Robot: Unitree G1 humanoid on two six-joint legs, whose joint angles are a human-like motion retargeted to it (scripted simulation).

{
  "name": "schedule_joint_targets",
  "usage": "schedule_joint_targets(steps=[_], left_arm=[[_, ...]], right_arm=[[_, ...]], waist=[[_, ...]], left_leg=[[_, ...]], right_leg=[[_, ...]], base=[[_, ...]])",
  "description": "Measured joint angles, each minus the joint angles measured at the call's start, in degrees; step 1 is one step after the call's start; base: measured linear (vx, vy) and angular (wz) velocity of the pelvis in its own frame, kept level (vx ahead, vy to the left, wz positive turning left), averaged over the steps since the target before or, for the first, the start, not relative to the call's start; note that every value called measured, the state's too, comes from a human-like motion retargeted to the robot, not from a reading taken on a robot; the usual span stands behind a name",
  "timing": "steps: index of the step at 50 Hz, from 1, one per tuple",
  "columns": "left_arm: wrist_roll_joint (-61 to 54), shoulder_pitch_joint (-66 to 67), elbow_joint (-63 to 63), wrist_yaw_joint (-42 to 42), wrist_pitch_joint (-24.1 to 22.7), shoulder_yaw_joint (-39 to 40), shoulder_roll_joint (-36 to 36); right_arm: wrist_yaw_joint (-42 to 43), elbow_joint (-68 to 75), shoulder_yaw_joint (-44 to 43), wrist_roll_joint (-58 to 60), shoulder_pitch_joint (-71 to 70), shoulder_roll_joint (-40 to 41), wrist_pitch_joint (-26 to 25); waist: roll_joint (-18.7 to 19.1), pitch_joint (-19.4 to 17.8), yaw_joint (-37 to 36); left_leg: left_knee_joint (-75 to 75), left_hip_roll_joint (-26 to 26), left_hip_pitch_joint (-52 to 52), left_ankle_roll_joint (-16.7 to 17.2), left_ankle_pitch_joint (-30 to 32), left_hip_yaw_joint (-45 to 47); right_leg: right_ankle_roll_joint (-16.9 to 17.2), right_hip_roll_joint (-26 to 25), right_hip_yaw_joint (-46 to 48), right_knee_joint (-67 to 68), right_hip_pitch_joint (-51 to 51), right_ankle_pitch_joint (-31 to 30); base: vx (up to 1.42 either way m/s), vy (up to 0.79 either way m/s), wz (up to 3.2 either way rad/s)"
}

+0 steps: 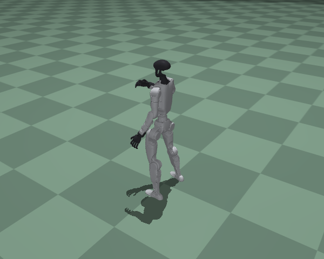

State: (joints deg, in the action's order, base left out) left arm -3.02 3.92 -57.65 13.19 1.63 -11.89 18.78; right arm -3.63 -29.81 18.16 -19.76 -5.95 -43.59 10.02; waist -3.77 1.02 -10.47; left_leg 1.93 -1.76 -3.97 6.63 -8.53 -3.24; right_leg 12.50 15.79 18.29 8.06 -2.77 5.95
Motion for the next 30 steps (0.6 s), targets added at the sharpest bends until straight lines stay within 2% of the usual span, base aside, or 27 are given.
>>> schedule_joint_targets(steps=[8, 10, 12, 16, 22, 30], left_arm=[[0.32, 0.6, -7.25, 0.85, 0.97, 0.58, 0.19], [0.71, 1.74, -6.27, 0.74, 0.66, 0.31, 0.71], [0.24, 2.0, -4.84, 0.02, 0.51, -0.74, 0.82], [-1.15, 2.98, -0.59, -0.67, -0.56, -2.06, 1.35], [-3.56, 1.64, 3.46, -0.71, -2.25, -3.45, 1.37], [-9.94, -0.59, 7.23, -0.3, -4.51, -2.99, 1.24]], right_arm=[[8.88, 6.89, -7.06, 3.21, -6.12, -1.8, 1.79], [9.98, 9.5, -8.13, 1.75, -7.97, -2.55, 2.42], [11.18, 13.17, -7.97, 0.42, -10.35, -2.54, 1.92], [13.79, 22.4, -6.16, -1.72, -16.29, -2.64, 1.65], [20.93, 42.4, 0.45, 5.85, -28.95, -1.19, -0.97], [29.11, 76.18, 10.03, 23.74, -48.59, 3.58, -10.01]], waist=[[0.29, -4.08, -0.89], [0.25, -4.88, -0.98], [0.44, -6.45, -1.55], [0.81, -10.05, -2.69], [1.79, -17.98, -4.95], [4.82, -30.23, -6.58]], left_leg=[[-1.25, -0.32, 1.14, 0.39, 1.28, -0.02], [2.19, -0.55, 3.84, -0.33, -0.37, 1.35], [-1.53, -0.45, 3.35, 0.73, 2.04, 0.2], [-2.88, -0.73, 4.89, 1.11, 3.4, 1.07], [-5.21, -1.4, 7.04, 1.79, 5.57, 3.36], [-6.93, -2.2, 12.83, 3.53, 8.65, 4.44]], right_leg=[[0.18, -0.56, 0.59, -2.36, 0.58, -2.05], [-1.15, 0.02, 1.2, 1.15, 3.43, -1.01], [0.43, -0.89, 0.69, -3.97, 2.3, -3.77], [0.74, -1.44, 0.19, -5.99, 4.07, -5.99], [0.78, -2.2, -1.75, -6.85, 8.38, -8.76], [0.35, -2.89, -3.2, -5.96, 16.3, -11.79]], base=[[0.0, 0.0, 0.0], [-0.03, -0.01, 0.0], [-0.08, -0.04, -0.05], [-0.1, -0.03, -0.16], [-0.14, -0.03, -0.28], [-0.16, -0.04, -0.08]])
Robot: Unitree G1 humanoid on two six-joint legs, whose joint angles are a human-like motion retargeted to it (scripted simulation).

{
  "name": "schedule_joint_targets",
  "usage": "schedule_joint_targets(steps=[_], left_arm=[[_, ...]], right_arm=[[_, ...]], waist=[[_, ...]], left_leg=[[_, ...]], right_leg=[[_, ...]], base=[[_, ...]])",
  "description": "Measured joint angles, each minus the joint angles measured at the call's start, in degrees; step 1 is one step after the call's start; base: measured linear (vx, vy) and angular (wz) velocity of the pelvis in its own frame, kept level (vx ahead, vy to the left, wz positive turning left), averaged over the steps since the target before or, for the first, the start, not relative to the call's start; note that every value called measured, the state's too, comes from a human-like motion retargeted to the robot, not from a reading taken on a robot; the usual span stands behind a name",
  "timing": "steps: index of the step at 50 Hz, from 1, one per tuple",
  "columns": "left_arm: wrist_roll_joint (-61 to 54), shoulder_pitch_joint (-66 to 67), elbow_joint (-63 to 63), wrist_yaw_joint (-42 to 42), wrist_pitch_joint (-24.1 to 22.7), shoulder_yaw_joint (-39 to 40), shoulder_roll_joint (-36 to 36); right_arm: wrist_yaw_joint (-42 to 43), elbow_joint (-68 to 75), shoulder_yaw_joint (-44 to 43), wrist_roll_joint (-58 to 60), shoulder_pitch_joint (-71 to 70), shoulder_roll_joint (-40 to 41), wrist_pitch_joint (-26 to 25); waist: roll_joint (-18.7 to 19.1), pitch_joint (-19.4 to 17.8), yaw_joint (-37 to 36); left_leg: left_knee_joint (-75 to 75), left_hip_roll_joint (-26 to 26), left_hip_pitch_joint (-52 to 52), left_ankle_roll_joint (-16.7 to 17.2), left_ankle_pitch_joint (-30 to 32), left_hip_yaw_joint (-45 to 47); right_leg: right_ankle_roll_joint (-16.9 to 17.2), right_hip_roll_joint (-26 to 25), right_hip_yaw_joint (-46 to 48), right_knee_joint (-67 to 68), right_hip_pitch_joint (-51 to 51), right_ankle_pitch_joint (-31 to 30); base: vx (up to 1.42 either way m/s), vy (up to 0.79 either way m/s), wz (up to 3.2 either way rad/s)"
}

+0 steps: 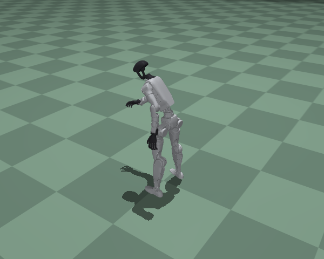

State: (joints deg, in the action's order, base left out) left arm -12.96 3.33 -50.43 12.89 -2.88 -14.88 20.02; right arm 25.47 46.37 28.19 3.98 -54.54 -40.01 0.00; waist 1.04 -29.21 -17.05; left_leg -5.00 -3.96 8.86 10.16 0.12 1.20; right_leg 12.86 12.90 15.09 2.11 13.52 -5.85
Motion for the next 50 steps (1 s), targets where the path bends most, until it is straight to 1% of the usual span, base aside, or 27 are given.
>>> schedule_joint_targets(steps=[3, 5, 9, 15, 16, 17, 18, 20, 23, 25, 26, 27, 28, 30, 32, 34, 39, 42, 45, 50], left_arm=[[-2.95, 2.29, 2.48, -0.53, -0.97, -0.65, 1.01], [-1.26, 4.71, 3.77, -2.85, -1.38, -0.13, 1.38], [-4.36, 9.62, 6.8, -3.35, -2.02, -1.58, 3.82], [-5.33, 14.73, 8.41, -4.17, -1.84, -3.97, 6.93], [-2.71, 14.08, 7.28, -5.63, -2.33, -5.6, 6.31], [-1.44, 13.88, 6.73, -6.24, -2.54, -6.57, 6.25], [-2.88, 14.56, 7.32, -5.12, -2.2, -6.23, 7.33], [-3.05, 14.99, 7.69, -4.76, -1.81, -6.75, 8.01], [-5.15, 14.92, 7.63, -3.48, -1.93, -7.31, 8.34], [-6.6, 14.97, 7.5, -2.92, -2.37, -7.17, 8.01], [-4.58, 15.48, 6.76, -4.97, -2.96, -6.73, 7.23], [-3.42, 15.86, 6.2, -6.27, -3.44, -6.41, 6.65], [-3.98, 15.98, 6.01, -6.06, -3.68, -6.36, 6.46], [-5.57, 14.52, 4.93, -5.7, -3.24, -7.96, 6.24], [-5.74, 14.11, 4.85, -6.01, -3.46, -8.92, 6.15], [-5.78, 14.19, 5.05, -6.54, -3.55, -10.48, 6.43], [-7.46, 15.02, 7.03, -6.67, -4.13, -14.31, 8.85], [-6.91, 14.7, 7.7, -4.72, -4.63, -15.33, 10.35], [-3.92, 14.2, 7.55, -1.68, -5.04, -15.79, 11.38], [1.52, 13.04, 6.33, 1.65, -5.26, -15.67, 11.82]], right_arm=[[1.39, 12.17, 2.91, 1.52, -4.91, 1.58, -2.22], [2.61, 18.3, 5.46, 0.79, -7.03, 2.07, -5.15], [3.01, 26.81, 10.7, 1.75, -10.35, 1.32, -6.53], [4.44, 29.32, 15.35, 2.81, -16.38, -1.99, -6.93], [3.97, 29.09, 15.8, 2.71, -18.08, -4.19, -6.57], [4.38, 28.8, 16.55, 2.21, -19.71, -5.66, -6.4], [6.58, 28.4, 17.88, 0.9, -21.19, -5.69, -6.62], [8.11, 28.92, 19.12, -0.35, -24.83, -6.59, -6.88], [8.33, 30.75, 22.3, -1.67, -30.86, -7.66, -7.27], [7.73, 31.99, 25.0, -1.77, -35.02, -8.06, -7.23], [6.67, 32.36, 25.11, -0.32, -36.52, -8.44, -6.24], [5.82, 32.66, 25.76, 0.81, -38.13, -8.68, -5.53], [5.42, 32.83, 27.49, 1.3, -39.94, -8.63, -5.4], [0.09, 35.24, 27.87, 5.24, -44.36, -7.73, -6.16], [-1.12, 35.57, 30.85, 6.88, -47.92, -7.74, -5.74], [-2.35, 35.95, 33.27, 8.13, -49.99, -7.56, -5.45], [-3.29, 36.71, 37.68, 10.48, -51.33, -7.48, -5.61], [-1.51, 36.54, 39.33, 13.44, -51.81, -8.15, -6.72], [1.86, 36.18, 40.3, 16.67, -52.33, -9.47, -8.39], [5.21, 36.93, 38.64, 16.11, -53.93, -10.36, -9.74]], waist=[[1.35, -0.58, 0.15], [2.28, -0.58, 0.37], [4.78, -0.58, 1.03], [8.39, -0.58, 2.37], [8.87, -0.58, 1.89], [9.42, -0.58, 1.7], [10.13, -0.58, 2.07], [10.8, -0.58, 2.0], [10.65, -0.58, 1.52], [10.08, -0.58, 1.68], [9.11, -0.58, 1.71], [8.34, -0.58, 1.8], [7.98, -0.58, 2.01], [6.75, -0.58, 2.05], [6.51, -0.58, 2.53], [7.26, -0.58, 2.85], [9.26, -0.58, 2.81], [10.39, -0.58, 2.38], [11.5, -0.58, 1.61], [11.36, -0.58, 0.45]], left_leg=[[0.0, -0.18, 5.68, 0.75, 1.46, -1.04], [0.0, -0.08, 9.27, 2.33, 2.83, -1.49], [0.0, -0.28, 16.67, 3.21, 5.0, -4.08], [0.0, -0.56, 29.35, 4.52, 8.65, -8.35], [2.42, 0.88, 32.95, 4.71, 7.7, -7.21], [3.23, 1.35, 35.79, 4.83, 7.83, -7.2], [0.81, -0.09, 37.13, 4.78, 10.13, -9.46], [0.0, -0.4, 41.67, 4.84, 11.96, -10.59], [0.33, -0.35, 49.36, 4.84, 13.67, -11.31], [3.29, 0.49, 55.78, 4.84, 13.31, -11.26], [11.95, 1.93, 61.88, 4.84, 9.32, -8.6], [18.21, 2.91, 66.92, 4.84, 6.6, -6.79], [19.67, 3.0, 69.81, 4.84, 6.44, -6.69], [20.84, 3.19, 74.92, 4.84, 6.64, -6.48], [22.62, 3.37, 79.27, 4.84, 6.6, -6.48], [23.31, 3.45, 81.02, 4.84, 6.89, -7.18], [20.68, 3.78, 81.09, 4.84, 9.43, -8.34], [19.39, 4.01, 81.09, 4.84, 10.38, -8.69], [18.74, 4.12, 81.09, 4.84, 10.93, -8.49], [18.09, 3.38, 81.09, 4.84, 11.12, -7.13]], right_leg=[[-0.19, -0.02, 0.83, 0.46, 5.31, -1.15], [1.4, 0.19, 1.55, 0.09, 8.39, -3.37], [0.72, 0.35, 3.8, 1.31, 14.79, -3.91], [-0.15, 0.89, 7.25, 4.8, 26.52, -4.17], [1.21, 2.8, 6.7, 8.9, 31.03, -3.24], [1.7, 3.57, 6.71, 10.97, 34.29, -2.93], [0.47, 2.08, 7.87, 8.94, 35.07, -3.87], [0.49, 2.11, 8.47, 10.11, 39.99, -4.29], [1.13, 2.57, 8.35, 12.38, 48.4, -5.06], [1.76, 3.58, 8.03, 14.73, 54.52, -5.15], [1.99, 5.03, 6.58, 19.3, 59.71, -4.26], [2.14, 6.04, 5.58, 22.64, 64.07, -3.71], [2.14, 6.17, 5.47, 23.53, 66.75, -3.83], [2.14, 6.47, 5.31, 24.54, 71.84, -4.21], [2.14, 6.71, 5.5, 25.64, 75.77, -4.49], [2.14, 6.62, 6.73, 25.35, 76.4, -5.02], [2.14, 6.96, 8.66, 24.75, 76.43, -6.26], [2.14, 7.25, 9.52, 24.36, 76.43, -6.65], [2.14, 7.26, 10.03, 23.82, 76.43, -7.25], [2.14, 6.07, 9.83, 21.38, 76.43, -8.95]], base=[[-0.13, -0.06, 0.33], [-0.11, -0.05, 0.4], [-0.1, -0.06, 0.56], [-0.1, -0.03, 0.58], [-0.1, 0.1, 0.47], [-0.12, 0.0, 0.43], [-0.14, -0.14, 0.4], [-0.13, -0.11, 0.32], [-0.1, -0.03, 0.25], [-0.09, 0.04, 0.35], [-0.13, 0.14, 0.27], [-0.13, 0.14, 0.2], [-0.08, 0.06, 0.3], [-0.02, 0.02, 0.44], [-0.02, 0.02, 0.34], [0.0, 0.0, 0.0], [0.0, 0.0, 0.04], [0.02, 0.01, 0.13], [0.0, 0.0, 0.0], [-0.03, 0.01, -0.23]])
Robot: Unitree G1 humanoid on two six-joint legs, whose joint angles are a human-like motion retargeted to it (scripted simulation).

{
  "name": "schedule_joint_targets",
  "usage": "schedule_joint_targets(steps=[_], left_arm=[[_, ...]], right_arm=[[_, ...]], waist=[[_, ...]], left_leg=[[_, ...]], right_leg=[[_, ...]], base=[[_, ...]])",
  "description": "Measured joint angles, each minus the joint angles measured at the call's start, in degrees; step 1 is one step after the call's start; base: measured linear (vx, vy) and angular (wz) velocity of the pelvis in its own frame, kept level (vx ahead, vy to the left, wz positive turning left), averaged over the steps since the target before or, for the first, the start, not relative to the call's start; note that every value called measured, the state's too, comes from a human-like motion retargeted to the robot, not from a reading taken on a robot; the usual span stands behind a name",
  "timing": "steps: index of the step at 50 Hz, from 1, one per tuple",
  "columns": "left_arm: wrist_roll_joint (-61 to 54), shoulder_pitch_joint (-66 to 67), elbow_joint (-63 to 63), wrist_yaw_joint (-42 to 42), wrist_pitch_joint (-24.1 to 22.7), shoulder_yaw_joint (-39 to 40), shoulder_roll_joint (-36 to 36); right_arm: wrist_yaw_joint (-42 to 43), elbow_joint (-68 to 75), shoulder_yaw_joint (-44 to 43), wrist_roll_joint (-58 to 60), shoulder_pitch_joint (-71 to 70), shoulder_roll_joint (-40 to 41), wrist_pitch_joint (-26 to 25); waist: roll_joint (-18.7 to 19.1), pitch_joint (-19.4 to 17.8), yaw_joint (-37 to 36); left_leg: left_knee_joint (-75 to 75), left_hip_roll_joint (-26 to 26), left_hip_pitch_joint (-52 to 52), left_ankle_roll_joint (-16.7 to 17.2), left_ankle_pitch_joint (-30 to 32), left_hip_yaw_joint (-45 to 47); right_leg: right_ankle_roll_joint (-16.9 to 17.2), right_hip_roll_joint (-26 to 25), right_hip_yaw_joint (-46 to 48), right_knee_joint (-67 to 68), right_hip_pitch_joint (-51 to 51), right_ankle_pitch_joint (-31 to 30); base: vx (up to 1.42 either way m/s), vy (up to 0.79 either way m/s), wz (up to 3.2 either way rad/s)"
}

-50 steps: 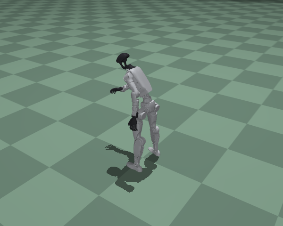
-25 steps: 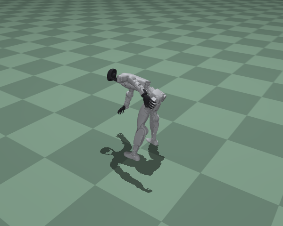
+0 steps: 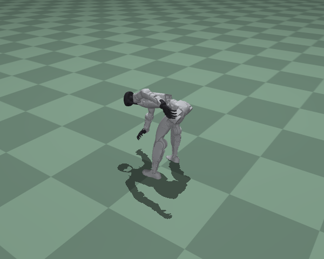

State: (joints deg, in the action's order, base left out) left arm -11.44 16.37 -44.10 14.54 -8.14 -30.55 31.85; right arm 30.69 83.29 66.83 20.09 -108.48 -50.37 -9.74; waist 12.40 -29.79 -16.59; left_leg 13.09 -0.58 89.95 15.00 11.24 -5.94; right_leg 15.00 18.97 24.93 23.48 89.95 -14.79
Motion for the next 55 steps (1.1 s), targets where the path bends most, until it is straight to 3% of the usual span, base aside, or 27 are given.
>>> schedule_joint_targets(steps=[8, 13, 19, 23, 25, 32, 38, 46, 50, 52, 55], left_arm=[[6.44, -0.66, -3.04, -1.35, 0.26, 4.54, -3.24], [11.35, -1.06, -6.1, -2.95, 1.8, 6.06, -5.11], [14.53, -4.65, -9.55, -1.96, 2.88, 10.34, -7.26], [18.54, -7.26, -12.77, -0.5, 3.29, 13.2, -8.29], [15.63, -9.06, -13.68, 2.54, 4.04, 11.88, -7.91], [21.76, -11.67, -18.29, 0.48, 5.72, 13.18, -9.05], [18.0, -14.32, -16.39, -1.69, 7.17, 14.93, -9.58], [14.79, -19.04, -14.42, -1.63, 8.1, 16.09, -11.15], [16.12, -21.2, -13.89, -2.83, 8.74, 15.01, -11.81], [13.18, -21.05, -12.5, -0.84, 8.65, 13.48, -11.3], [13.99, -20.29, -11.38, -1.72, 8.5, 12.9, -11.32]], right_arm=[[7.5, -5.6, -13.65, -14.71, 7.39, 4.85, 2.97], [11.34, -16.42, -25.47, -23.06, 23.63, 11.02, 5.97], [14.14, -37.51, -33.27, -27.12, 44.07, 17.02, 10.46], [6.35, -52.21, -36.78, -26.58, 57.14, 19.82, 14.29], [1.33, -58.24, -35.17, -27.17, 61.39, 20.14, 14.74], [-21.45, -80.8, -34.05, -26.81, 77.18, 18.37, 18.04], [-31.86, -95.13, -33.53, -31.67, 86.31, 16.34, 17.4], [-41.18, -101.37, -31.45, -37.59, 91.21, 16.07, 14.58], [-47.15, -101.11, -29.75, -39.7, 91.7, 15.89, 11.91], [-47.27, -100.77, -28.93, -40.74, 91.77, 15.57, 13.39], [-48.97, -99.06, -28.87, -43.43, 92.59, 16.11, 12.95]], waist=[[-4.88, 0.0, 2.48], [-6.61, 0.0, 4.6], [-10.07, 0.0, 5.1], [-11.59, 1.16, 5.29], [-14.2, 2.64, 6.96], [-17.37, 12.52, 8.8], [-18.35, 19.6, 8.48], [-18.65, 26.3, 7.69], [-18.32, 27.79, 6.99], [-17.94, 28.37, 6.73], [-17.48, 29.42, 6.21]], left_leg=[[0.74, -1.5, -3.48, 0.0, -1.83, 4.48], [1.45, -2.02, -14.29, 0.0, -4.57, 5.12], [4.51, -3.86, -28.44, 0.0, -9.76, 4.85], [7.17, -5.07, -39.33, -0.02, -14.21, 3.85], [-3.8, -2.28, -49.45, -3.86, -10.1, 3.65], [-3.01, -2.1, -64.88, -5.32, -15.7, 4.33], [-4.45, -2.23, -78.83, -5.95, -19.25, 5.45], [-8.36, -2.35, -92.18, -6.01, -20.67, 6.81], [-9.8, -2.44, -96.36, -5.9, -21.08, 7.64], [-9.64, -2.77, -97.93, -7.38, -21.13, 7.99], [-10.69, -2.99, -100.22, -7.27, -21.28, 8.96]], right_leg=[[0.0, -1.77, -3.74, -1.54, -1.39, -0.92], [0.0, -2.49, -4.19, -3.31, -13.1, 0.81], [0.0, -3.85, -5.1, -3.97, -28.86, 4.82], [0.0, -4.58, -4.72, -3.74, -41.47, 8.72], [0.0, -2.47, -6.36, -7.14, -47.67, 8.32], [-0.81, -2.4, -6.29, -8.26, -63.94, 13.19], [-1.02, -2.79, -6.59, -10.39, -77.61, 16.01], [-1.44, -3.44, -6.77, -14.29, -90.22, 17.32], [-1.69, -3.65, -7.18, -15.08, -93.63, 17.94], [-3.85, -4.1, -8.01, -14.72, -94.8, 19.54], [-4.1, -4.4, -8.76, -14.99, -96.11, 19.87]], base=[[-0.04, 0.0, -0.41], [0.06, 0.01, -0.55], [0.13, -0.03, -0.46], [0.23, -0.01, -0.18], [0.23, 0.11, 0.3], [0.27, 0.05, -0.12], [0.3, 0.04, -0.23], [0.23, 0.02, -0.18], [0.15, 0.01, -0.19], [0.13, 0.0, -0.26], [0.09, -0.01, -0.27]])
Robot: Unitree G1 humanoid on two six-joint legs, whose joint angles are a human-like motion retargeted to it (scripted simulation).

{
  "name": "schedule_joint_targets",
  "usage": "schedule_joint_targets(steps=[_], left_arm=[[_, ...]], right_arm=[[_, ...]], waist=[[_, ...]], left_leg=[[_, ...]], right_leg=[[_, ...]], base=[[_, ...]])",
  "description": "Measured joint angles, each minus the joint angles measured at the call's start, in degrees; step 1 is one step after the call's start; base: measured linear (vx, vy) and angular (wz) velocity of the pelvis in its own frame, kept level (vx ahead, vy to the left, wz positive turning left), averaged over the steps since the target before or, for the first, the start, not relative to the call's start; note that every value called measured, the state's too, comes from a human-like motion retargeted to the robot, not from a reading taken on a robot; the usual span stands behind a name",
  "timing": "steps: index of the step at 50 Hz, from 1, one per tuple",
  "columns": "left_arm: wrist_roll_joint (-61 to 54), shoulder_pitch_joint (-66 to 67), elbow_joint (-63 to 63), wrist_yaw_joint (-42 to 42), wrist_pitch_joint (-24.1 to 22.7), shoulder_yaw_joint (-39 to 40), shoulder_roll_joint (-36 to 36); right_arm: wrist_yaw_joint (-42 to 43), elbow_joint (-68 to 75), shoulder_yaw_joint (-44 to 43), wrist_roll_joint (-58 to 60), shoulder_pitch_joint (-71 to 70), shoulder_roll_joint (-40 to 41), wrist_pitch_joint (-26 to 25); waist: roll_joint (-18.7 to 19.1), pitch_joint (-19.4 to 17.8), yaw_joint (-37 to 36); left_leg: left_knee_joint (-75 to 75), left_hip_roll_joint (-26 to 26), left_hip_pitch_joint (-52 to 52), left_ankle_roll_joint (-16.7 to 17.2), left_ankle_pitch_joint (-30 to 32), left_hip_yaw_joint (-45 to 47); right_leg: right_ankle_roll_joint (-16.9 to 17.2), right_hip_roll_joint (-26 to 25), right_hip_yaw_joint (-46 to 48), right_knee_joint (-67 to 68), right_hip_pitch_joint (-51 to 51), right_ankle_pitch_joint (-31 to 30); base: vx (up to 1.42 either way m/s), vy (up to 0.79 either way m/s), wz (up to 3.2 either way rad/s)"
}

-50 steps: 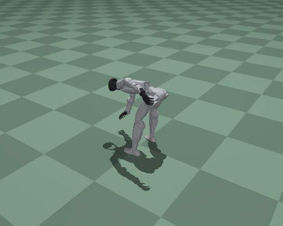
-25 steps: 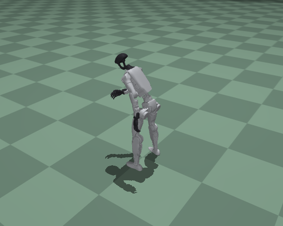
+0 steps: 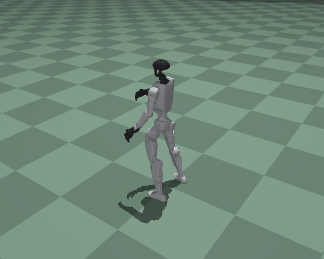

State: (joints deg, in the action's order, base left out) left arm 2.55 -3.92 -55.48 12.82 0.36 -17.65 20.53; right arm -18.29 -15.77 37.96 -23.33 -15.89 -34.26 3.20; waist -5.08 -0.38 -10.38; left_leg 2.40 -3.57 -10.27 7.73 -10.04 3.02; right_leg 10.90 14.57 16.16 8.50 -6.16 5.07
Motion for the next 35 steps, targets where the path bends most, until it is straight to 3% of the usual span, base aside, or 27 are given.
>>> schedule_joint_targets(steps=[10, 14, 19, 22, 25, 35], left_arm=[[2.16, 5.21, -3.7, -2.54, 0.44, 2.29, -1.61], [3.15, 6.7, -7.9, -2.63, 1.0, 2.78, -2.15], [5.14, 7.56, -12.97, -2.35, 1.37, 3.79, -2.58], [6.43, 7.45, -14.89, -1.87, 1.4, 5.17, -3.04], [5.94, 7.39, -14.28, -1.1, 1.15, 5.89, -3.34], [-5.94, 8.96, 0.64, 0.4, -2.31, 3.65, -2.1]], right_arm=[[-1.59, 9.05, -5.88, -18.27, 3.31, 4.06, -2.28], [0.4, 10.92, -6.6, -10.05, 2.19, 2.72, -1.05], [4.49, 14.25, -4.51, 13.31, -1.42, -0.28, 1.5], [6.75, 17.96, -2.77, 26.35, -3.62, -1.25, 2.51], [9.02, 22.25, -1.87, 32.04, -5.17, -1.09, 2.78], [20.56, 35.63, -1.68, 29.4, -13.69, 1.26, 3.09]], waist=[[1.3, 2.73, 0.26], [1.45, 2.62, 0.08], [1.48, 1.29, -0.97], [1.56, -0.2, -1.82], [1.68, -2.39, -2.55], [2.12, -14.01, -3.82]], left_leg=[[-3.86, -0.8, -4.28, 0.73, 0.46, 1.55], [-3.91, -0.94, -4.22, 0.61, 0.51, 1.5], [-3.61, -1.0, -3.66, 0.4, 0.66, 1.47], [-3.57, -0.99, -3.12, 0.33, 0.91, 1.22], [-3.68, -0.93, -2.3, 0.34, 1.3, 0.56], [-4.49, -0.57, 5.03, 1.0, 4.05, -2.56]], right_leg=[[0.63, -1.49, -0.35, -4.23, -3.7, -0.58], [0.94, -1.84, -0.06, -5.73, -4.42, -0.9], [1.04, -2.01, 0.0, -6.44, -4.37, -1.11], [1.03, -2.0, 0.19, -6.45, -4.0, -1.23], [1.05, -1.93, 0.74, -6.53, -3.56, -1.48], [1.22, -1.62, 3.25, -7.28, 2.01, -4.0]], base=[[0.03, -0.01, -0.08], [0.0, 0.0, 0.0], [-0.01, 0.0, 0.0], [-0.07, -0.02, 0.07], [-0.09, -0.01, 0.19], [-0.18, -0.01, 0.27]])
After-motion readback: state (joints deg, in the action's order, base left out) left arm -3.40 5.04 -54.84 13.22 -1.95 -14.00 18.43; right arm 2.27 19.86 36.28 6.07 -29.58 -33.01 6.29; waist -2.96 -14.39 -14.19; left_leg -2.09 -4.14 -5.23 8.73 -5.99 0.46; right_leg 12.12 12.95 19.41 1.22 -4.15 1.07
